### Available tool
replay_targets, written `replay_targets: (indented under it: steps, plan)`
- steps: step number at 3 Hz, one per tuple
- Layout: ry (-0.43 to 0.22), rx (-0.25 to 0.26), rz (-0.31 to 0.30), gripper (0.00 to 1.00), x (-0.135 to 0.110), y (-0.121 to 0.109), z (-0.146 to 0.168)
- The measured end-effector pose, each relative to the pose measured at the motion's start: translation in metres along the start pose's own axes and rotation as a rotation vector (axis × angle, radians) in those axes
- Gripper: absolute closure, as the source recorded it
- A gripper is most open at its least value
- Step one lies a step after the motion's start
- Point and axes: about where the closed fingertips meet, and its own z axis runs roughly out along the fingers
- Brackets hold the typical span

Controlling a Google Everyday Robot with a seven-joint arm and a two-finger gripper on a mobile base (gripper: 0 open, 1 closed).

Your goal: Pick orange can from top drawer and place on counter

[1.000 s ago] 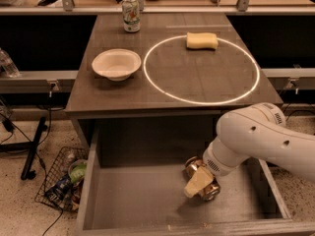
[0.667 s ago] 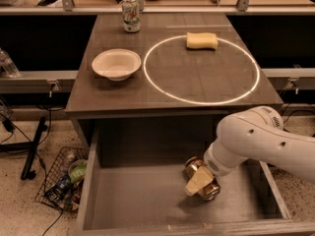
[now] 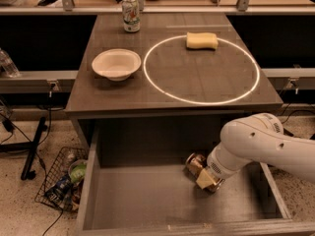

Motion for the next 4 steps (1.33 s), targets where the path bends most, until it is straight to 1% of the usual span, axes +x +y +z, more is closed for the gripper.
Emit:
replay_targets:
  steps: [1,2,3,4]
  plan:
    - [0.014,-0.022,0.020,0.77,0.009,0.003,0.004]
    - [0.014,-0.022,0.020,0.98,0.009,0.003,0.004]
    - [-0.078,0.013,-0.009,1.00,0.006,-0.012,-0.065]
    - [-0.215,0.046,-0.016,1.00,0.004,-0.031,-0.160]
